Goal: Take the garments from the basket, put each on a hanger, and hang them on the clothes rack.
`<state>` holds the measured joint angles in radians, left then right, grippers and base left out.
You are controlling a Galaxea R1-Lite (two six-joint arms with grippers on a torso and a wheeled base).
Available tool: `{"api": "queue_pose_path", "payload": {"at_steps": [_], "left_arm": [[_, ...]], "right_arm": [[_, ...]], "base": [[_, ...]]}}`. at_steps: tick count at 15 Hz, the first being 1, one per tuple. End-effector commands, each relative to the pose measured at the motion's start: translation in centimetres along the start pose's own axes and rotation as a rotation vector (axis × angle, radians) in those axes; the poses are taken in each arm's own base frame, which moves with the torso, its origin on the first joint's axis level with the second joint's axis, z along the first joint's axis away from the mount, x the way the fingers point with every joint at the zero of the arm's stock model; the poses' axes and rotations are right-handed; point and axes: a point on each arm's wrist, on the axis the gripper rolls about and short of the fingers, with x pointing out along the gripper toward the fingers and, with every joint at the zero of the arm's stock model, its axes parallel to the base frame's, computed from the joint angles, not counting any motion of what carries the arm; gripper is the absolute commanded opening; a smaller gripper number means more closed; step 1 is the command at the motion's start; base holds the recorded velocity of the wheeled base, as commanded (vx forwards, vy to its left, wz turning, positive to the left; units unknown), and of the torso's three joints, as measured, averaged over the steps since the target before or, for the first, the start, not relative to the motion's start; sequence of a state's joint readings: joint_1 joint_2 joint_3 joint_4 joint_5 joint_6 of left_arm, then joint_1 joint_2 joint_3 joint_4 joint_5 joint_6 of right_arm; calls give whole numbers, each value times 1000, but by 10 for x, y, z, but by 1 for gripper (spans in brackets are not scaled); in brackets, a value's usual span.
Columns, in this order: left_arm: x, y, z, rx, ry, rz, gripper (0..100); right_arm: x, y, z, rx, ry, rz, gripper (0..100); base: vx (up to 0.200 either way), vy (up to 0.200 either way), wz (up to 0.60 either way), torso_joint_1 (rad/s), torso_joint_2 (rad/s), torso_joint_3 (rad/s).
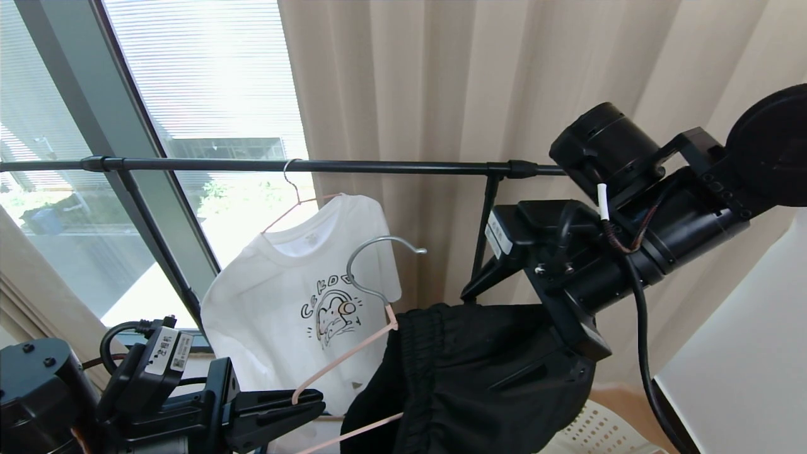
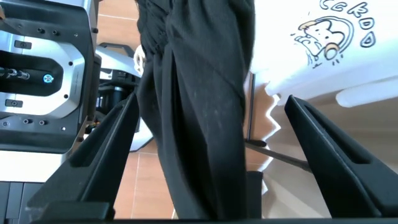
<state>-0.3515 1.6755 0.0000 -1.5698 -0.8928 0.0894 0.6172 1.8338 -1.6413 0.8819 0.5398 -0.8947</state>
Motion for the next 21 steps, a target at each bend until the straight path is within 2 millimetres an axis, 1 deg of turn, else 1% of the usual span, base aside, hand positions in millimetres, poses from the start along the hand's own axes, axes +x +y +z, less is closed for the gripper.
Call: {"api": "queue_pose_path", "payload": {"at_steps": [1,5,6,17,18,21], "left_arm": [[0,0,0,1,-1,0,0],[0,0,0,1,-1,0,0],[0,0,0,0,0,0,0],[-1,1,1,9,-3,8,0],[-1,1,1,7,-4,8,100],[-6,3,3,-7,-12,35,100]], "right_arm": [[12,-5,-2,10,17,24,100],[11,-6,-1,8,15,18,100],[11,-6,0,6,12,19,0],[8,-3,-1,8,13,19,0],[9,-3,-1,9,13,20,0],[7,-1,-1,8,14,18,0]], "base": [[0,0,0,0,0,0],[0,0,0,0,0,0],[0,0,0,0,0,0],[0,0,0,0,0,0],[0,0,0,0,0,0],[0,0,0,0,0,0]]}}
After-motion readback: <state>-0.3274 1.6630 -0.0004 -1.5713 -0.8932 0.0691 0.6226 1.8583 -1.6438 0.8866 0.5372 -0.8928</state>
